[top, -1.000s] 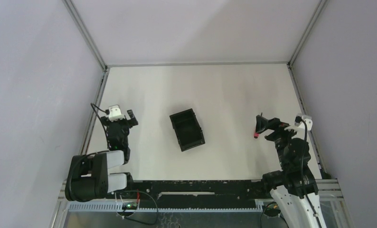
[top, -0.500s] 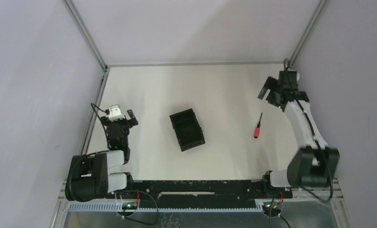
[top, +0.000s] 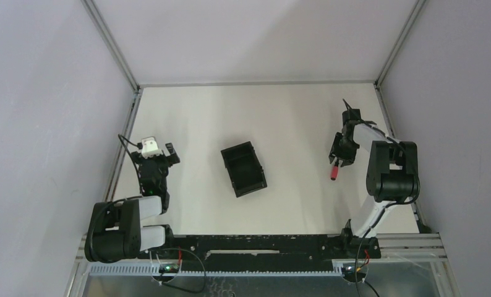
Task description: Put the screwdriver in the bin
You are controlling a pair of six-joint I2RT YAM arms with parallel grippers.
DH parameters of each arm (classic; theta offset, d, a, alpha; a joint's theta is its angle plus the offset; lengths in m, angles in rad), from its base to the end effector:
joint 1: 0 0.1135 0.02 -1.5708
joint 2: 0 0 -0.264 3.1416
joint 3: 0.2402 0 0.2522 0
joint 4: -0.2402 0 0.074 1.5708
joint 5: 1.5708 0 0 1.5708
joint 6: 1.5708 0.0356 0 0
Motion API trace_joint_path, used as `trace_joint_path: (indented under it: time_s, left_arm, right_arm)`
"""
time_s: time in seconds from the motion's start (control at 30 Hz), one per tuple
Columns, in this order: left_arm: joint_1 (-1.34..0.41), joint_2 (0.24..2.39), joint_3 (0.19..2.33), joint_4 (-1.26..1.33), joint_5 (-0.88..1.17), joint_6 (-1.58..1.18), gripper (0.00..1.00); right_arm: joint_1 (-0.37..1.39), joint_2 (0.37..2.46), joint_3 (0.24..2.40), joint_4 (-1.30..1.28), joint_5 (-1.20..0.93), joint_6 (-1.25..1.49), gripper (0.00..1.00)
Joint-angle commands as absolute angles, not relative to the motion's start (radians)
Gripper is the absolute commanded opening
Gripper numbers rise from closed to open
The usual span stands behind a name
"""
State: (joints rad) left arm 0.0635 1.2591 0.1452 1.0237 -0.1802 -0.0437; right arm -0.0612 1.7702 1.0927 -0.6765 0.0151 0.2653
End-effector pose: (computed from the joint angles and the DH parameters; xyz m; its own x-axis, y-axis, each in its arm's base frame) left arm 0.2087 0.0197 0.1616 -0.0793 -0.0481 -0.9957 -0.2443 0.9693 -0.0274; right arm 0.3237 -0.0204 0.1584 -0.9238 0.3193 -0.2114 0.3177 0.9472 0.0422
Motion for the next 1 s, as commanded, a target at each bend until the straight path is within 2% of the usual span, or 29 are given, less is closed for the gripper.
trace_joint_path:
  time_s: [0.0, 0.03, 0.07, 0.1, 0.27, 0.53, 0.73, 0.83, 0.97]
  left_arm:
    - [0.059, 1.258, 0.192, 1.059, -0.183, -0.026, 1.0]
    - [0.059, 1.258, 0.192, 1.058, -0.184, -0.026, 1.0]
    - [0.059, 1.258, 0.193, 1.058, -0.183, -0.026, 1.0]
    - [0.059, 1.258, 0.192, 1.058, -0.183, -0.026, 1.0]
    - [0.058, 1.258, 0.192, 1.058, -0.184, -0.026, 1.0]
    - [0.058, 1.259, 0.193, 1.058, -0.183, -0.026, 1.0]
    - [0.058, 1.26, 0.192, 1.059, -0.183, -0.026, 1.0]
    - [0.058, 1.258, 0.192, 1.059, -0.183, -0.026, 1.0]
    - [0.058, 1.259, 0.192, 1.058, -0.184, -0.026, 1.0]
  right_arm:
    - [-0.042, 1.819, 1.092, -0.671, 0.065, 0.239, 0.39]
    - [-0.039, 1.817, 1.093, -0.675, 0.072, 0.236, 0.28]
    - [-0.037, 1.811, 1.097, -0.684, 0.079, 0.234, 0.11]
    - [-0.031, 1.802, 1.109, -0.699, 0.086, 0.231, 0.0]
    - [-0.003, 1.72, 1.255, -0.844, 0.101, 0.206, 0.0]
    - [0.025, 1.704, 1.685, -1.251, 0.058, 0.154, 0.0]
    - [0.101, 1.707, 1.75, -1.305, 0.067, 0.178, 0.0]
    - [0.193, 1.711, 1.749, -1.281, 0.038, 0.204, 0.0]
    - [0.425, 1.755, 1.816, -1.259, 0.026, 0.235, 0.0]
